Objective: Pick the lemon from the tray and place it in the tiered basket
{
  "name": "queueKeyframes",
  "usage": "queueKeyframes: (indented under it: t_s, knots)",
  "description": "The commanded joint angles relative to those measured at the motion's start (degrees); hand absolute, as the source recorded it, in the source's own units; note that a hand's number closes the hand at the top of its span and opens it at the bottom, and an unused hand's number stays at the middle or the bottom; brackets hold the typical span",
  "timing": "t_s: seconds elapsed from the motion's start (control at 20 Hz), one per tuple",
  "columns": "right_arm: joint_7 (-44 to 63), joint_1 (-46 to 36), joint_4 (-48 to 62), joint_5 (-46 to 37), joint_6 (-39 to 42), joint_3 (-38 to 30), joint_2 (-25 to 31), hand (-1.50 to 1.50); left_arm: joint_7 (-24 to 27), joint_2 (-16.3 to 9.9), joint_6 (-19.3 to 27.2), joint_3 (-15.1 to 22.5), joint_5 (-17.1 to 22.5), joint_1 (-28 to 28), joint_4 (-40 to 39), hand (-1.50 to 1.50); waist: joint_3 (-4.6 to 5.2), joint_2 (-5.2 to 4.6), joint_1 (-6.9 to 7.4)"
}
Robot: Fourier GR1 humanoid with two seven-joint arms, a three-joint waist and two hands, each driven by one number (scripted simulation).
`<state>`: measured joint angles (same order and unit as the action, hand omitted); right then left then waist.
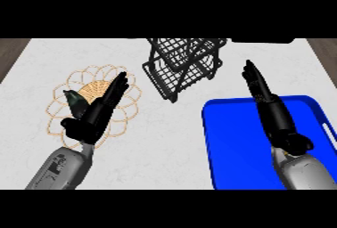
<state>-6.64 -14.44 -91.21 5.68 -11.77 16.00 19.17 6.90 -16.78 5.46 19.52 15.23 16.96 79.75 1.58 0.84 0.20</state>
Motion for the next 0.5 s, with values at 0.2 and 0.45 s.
queueKeyframes:
  t_s: [0.2, 0.45]
  knots:
    - [1.1, 3.3, -6.9, -5.7, -12.2, -5.9, -1.1, 1.50, -6.1, -6.5, 3.4, -7.8, 2.2, -8.6, 1.5, 0.00, -1.56, -0.26, 0.27]
    - [10.6, 12.1, 4.4, -9.3, -33.5, -19.9, -4.6, -1.50, -8.6, -6.8, 4.6, -9.7, 3.6, -9.3, -0.5, 0.00, -1.60, -0.62, -2.66]
